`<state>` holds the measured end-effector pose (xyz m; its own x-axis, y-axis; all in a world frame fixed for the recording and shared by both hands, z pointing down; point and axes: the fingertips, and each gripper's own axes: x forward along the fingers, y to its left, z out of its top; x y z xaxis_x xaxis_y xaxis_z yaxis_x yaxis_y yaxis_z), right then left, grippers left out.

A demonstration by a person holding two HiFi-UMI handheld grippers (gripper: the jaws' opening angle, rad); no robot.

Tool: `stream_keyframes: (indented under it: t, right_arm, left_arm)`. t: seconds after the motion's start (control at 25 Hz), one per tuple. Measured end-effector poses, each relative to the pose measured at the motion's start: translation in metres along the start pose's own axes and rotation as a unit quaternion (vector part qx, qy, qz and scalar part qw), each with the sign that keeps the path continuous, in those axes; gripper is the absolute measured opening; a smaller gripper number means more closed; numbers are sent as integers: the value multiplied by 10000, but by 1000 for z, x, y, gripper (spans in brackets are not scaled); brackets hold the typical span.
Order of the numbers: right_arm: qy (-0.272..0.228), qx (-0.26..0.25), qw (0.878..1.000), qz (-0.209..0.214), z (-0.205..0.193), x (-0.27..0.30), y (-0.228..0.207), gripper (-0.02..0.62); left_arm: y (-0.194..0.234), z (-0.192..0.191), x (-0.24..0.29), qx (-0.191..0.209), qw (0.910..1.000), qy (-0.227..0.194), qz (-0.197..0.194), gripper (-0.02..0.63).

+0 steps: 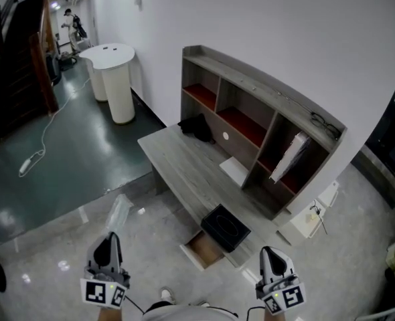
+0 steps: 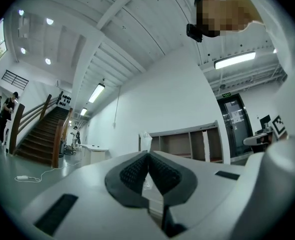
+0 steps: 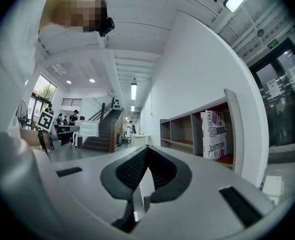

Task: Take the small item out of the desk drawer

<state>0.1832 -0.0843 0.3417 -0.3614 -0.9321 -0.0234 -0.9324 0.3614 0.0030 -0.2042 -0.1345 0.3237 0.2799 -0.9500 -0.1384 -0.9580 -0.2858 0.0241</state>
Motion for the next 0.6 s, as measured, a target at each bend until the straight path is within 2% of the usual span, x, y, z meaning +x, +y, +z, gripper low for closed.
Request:
stream_keyframes:
  t: [0.12, 0.36, 0.6]
  right_arm:
    - [27, -34, 10000, -22, -2, 3, 3, 21]
    - [8, -250, 9994, 241, 4, 21, 28, 21]
    - [-19, -460, 9984, 330, 9, 31, 41, 21]
  left_arm:
    - [0, 3, 3, 50, 9999, -84, -59, 18]
    - [-4, 8, 17, 91, 9994, -217, -248, 18]
    - [-5, 1, 24, 45, 9991, -160, -394, 18]
